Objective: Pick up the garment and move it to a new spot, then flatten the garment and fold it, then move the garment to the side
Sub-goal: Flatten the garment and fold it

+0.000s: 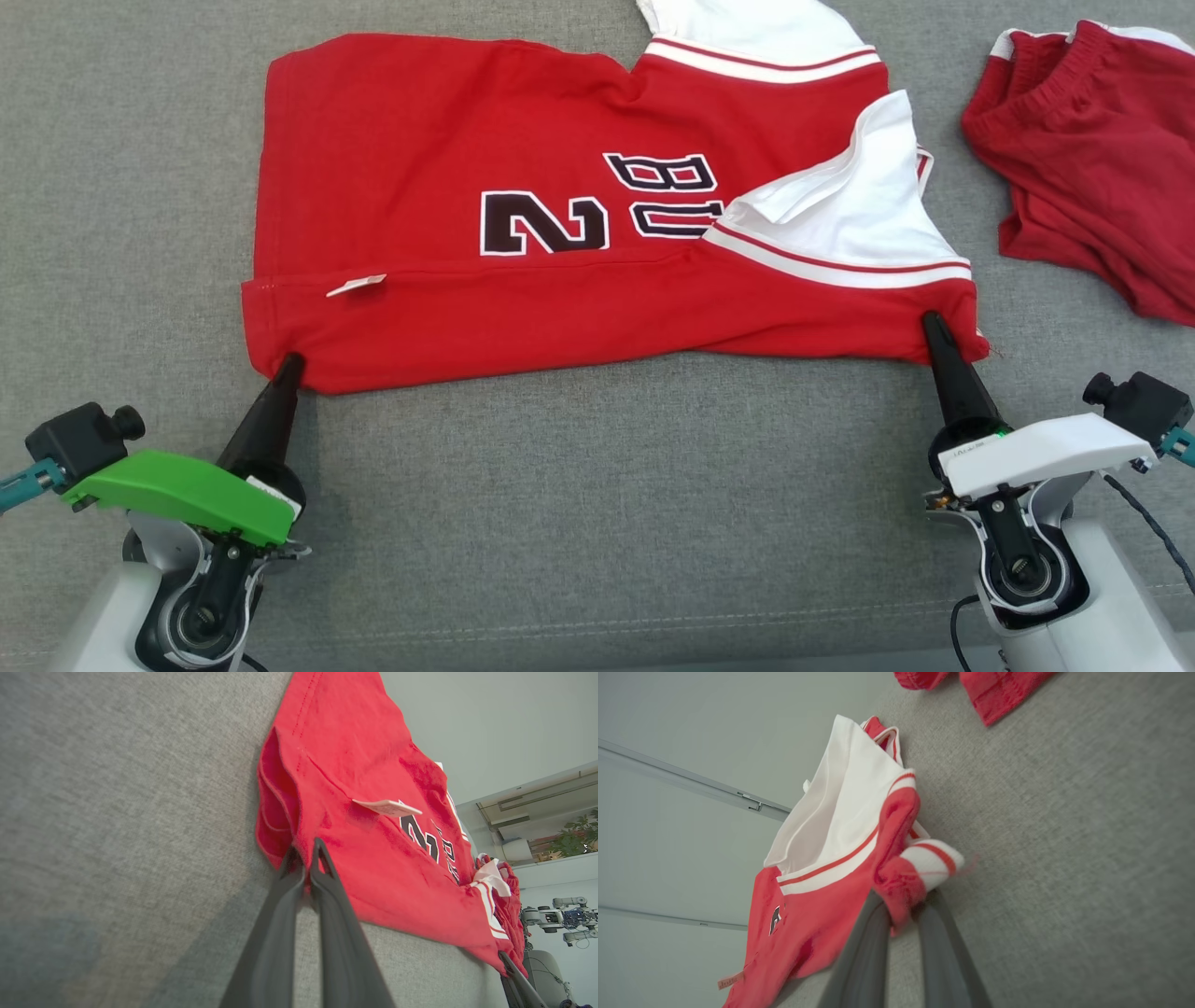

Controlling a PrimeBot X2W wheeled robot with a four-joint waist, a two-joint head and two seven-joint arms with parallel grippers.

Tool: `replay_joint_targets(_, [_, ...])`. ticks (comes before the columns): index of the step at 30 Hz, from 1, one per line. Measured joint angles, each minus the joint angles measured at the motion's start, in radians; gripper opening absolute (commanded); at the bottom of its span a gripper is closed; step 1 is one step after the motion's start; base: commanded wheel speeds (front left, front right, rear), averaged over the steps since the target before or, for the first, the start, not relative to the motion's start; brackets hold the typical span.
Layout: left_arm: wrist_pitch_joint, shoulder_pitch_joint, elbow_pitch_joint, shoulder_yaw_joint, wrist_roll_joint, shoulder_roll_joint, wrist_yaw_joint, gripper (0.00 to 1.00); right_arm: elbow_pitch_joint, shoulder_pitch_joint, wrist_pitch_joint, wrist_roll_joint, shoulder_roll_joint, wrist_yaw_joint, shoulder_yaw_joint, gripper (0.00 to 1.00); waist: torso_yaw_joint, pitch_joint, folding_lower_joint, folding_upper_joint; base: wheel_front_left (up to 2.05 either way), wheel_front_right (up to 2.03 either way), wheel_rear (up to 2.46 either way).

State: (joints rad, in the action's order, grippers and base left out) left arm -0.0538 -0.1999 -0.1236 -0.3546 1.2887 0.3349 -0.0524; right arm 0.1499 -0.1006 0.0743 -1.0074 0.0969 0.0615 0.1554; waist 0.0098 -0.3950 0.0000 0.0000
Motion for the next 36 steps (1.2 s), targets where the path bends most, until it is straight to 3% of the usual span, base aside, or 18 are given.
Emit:
replay_joint_targets(15, [-0.001, 0.014, 0.032, 0.021, -0.001, 0.034, -0.006, 0.0, -0.016, 0.066, -0.024, -0.06, 0.034, 0.012, -0.04, 0.0, -0.007, 0.039, 0.0, 0.0, 0.0, 0.0, 0.0])
replay_joint_targets(36, [-0.044, 0.116, 0.117, 0.011, -0.008, 0.014, 0.01, 0.0, -0.112, 0.172, -0.04, -0.086, 0.028, 0.012, -0.024, 0.0, 0.003, 0.023, 0.0, 0.0, 0.0, 0.0, 0.0])
